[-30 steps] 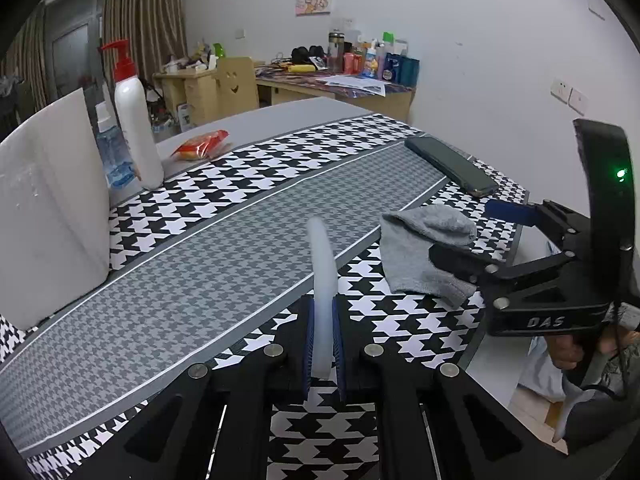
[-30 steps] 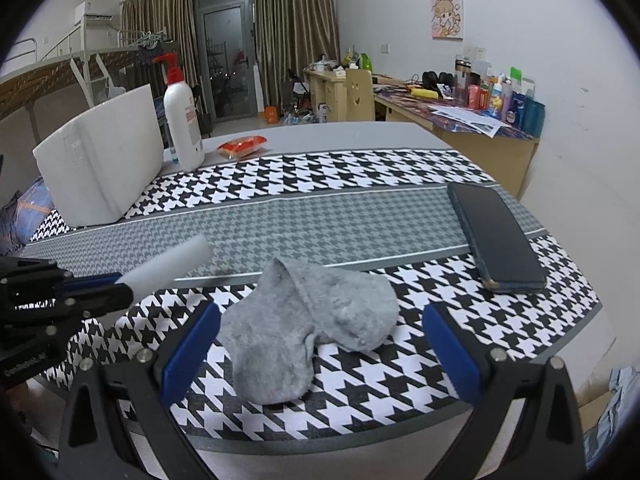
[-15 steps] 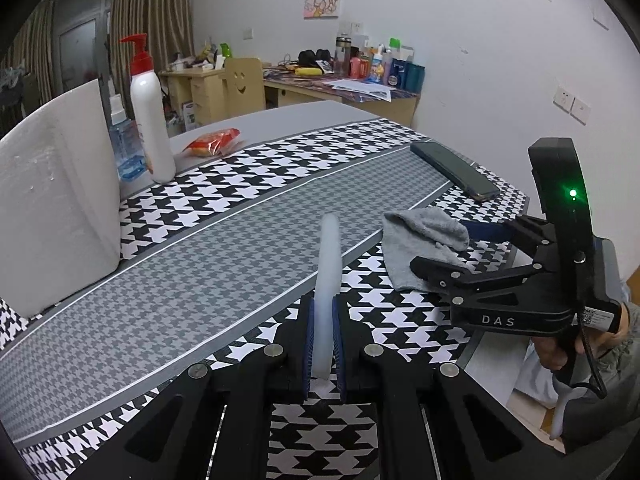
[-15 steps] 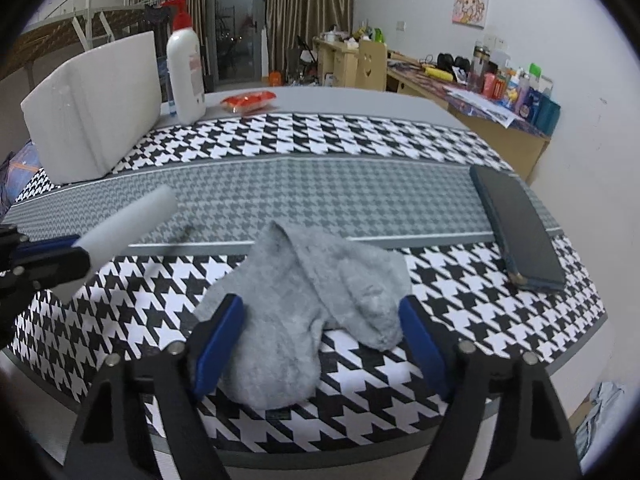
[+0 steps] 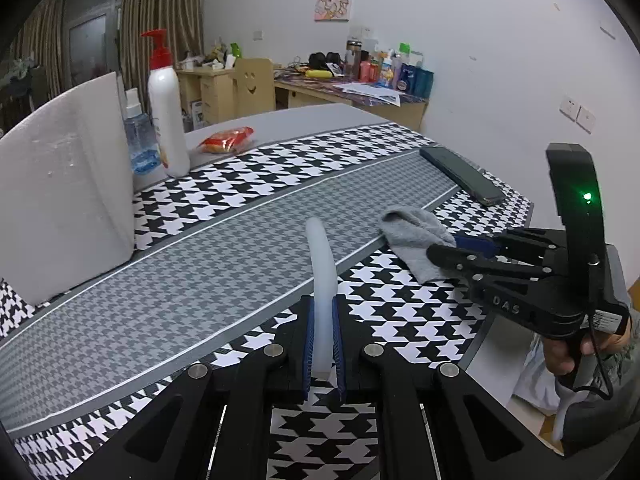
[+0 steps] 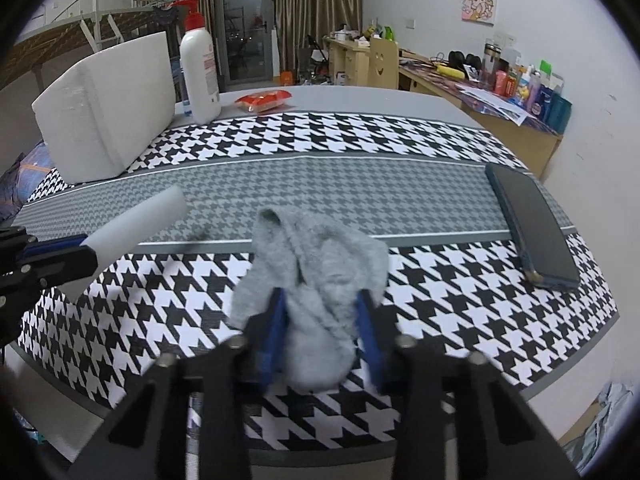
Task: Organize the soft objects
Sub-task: 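Close the right tool on the grey sock while the left tool grasps the white stick, then lift the grey sock with the right tool and carry it over the foam box, then lower the grey sock into the foam box and open the right tool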
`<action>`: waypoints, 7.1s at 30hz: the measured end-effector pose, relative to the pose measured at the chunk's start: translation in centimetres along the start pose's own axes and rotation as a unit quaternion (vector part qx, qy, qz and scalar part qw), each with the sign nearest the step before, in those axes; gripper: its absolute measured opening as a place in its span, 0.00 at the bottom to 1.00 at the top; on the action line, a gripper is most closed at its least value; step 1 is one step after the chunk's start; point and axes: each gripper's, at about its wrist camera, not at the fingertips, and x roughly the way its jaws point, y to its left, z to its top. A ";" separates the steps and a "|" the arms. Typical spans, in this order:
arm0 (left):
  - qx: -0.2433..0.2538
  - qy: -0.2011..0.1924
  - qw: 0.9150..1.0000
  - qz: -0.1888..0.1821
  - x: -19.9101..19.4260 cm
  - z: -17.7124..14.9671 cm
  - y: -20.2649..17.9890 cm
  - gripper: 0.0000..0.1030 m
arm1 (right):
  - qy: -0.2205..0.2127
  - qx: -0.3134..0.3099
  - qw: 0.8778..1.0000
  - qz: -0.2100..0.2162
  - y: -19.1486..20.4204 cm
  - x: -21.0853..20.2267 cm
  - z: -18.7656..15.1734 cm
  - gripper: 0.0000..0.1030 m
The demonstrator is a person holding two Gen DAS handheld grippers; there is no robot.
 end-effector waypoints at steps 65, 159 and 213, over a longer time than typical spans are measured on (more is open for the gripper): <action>-0.012 -0.143 0.986 0.090 -12.0 4.0 3.4 0.10 | -0.176 -0.040 0.982 0.060 6.3 -10.8 5.6 0.23; -0.106 -0.141 0.957 0.229 -7.6 13.3 19.4 0.10 | -0.179 -0.097 0.973 0.110 15.3 -5.4 19.8 0.23; -0.175 -0.189 0.913 0.317 -17.4 5.5 23.0 0.99 | -0.118 -0.113 0.975 0.148 21.6 0.4 22.8 0.55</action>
